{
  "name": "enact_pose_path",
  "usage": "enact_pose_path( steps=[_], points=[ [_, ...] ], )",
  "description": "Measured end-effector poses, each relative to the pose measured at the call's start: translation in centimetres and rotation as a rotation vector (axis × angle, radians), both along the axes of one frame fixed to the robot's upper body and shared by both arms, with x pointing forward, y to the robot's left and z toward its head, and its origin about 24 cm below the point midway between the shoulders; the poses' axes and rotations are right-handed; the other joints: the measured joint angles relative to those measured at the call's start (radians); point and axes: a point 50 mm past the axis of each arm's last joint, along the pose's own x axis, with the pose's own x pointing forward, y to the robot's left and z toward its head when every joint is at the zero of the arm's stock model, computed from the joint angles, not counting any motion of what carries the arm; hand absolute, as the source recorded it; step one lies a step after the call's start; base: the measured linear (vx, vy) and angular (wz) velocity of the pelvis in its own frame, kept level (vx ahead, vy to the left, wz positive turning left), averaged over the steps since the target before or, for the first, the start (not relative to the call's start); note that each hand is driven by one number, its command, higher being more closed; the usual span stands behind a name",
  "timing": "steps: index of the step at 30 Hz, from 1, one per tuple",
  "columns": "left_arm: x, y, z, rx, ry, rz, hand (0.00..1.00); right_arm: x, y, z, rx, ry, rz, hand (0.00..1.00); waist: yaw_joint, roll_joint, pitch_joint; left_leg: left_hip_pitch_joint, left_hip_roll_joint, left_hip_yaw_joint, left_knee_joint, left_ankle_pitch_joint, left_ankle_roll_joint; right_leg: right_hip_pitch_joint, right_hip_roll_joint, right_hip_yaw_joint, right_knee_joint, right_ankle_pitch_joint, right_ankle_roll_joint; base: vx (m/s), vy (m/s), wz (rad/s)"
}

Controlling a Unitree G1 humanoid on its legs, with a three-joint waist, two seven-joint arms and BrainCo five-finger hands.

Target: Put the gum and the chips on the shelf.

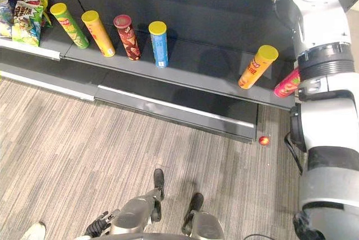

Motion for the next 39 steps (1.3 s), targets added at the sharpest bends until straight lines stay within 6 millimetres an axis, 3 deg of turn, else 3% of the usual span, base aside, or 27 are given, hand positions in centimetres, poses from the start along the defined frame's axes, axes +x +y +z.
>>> enact_pose_path(
  steps=[11, 12, 39],
  points=[
    [0.6, -0.2, 0.1, -0.005, -0.021, -0.01, 0.0, -0.5, -0.1, 1.0, -0.013, -0.044, -0.033, 1.0, 0.0, 0.016, 0.037, -0.015, 0.004, 0.004, 0.0, 0.004, -0.005, -0.027, -0.002, 0.004, 0.025, -0.006, -0.008, 0.0, 0.001, 0.0],
    [0.6, -0.2, 0.1, -0.005, -0.022, -0.01, 0.0, -0.6, 0.0, 1.1, -0.017, -0.05, -0.03, 0.0, 0.0, 0.016, 0.037, -0.018, 0.005, 0.005, 0.0, 0.004, -0.005, -0.035, -0.002, 0.006, 0.032, -0.009, -0.012, 0.0, 0.0, 0.0],
    [1.1, -0.2, 0.4, -0.002, -0.043, -0.024, 0.0, -0.9, -0.5, 1.6, -0.043, -0.092, -0.061, 0.0, 0.004, 0.017, 0.052, -0.026, 0.007, 0.014, 0.0, 0.011, -0.007, -0.055, -0.007, 0.016, 0.057, -0.012, -0.013, 0.01, -0.003, -0.01]
  ],
)
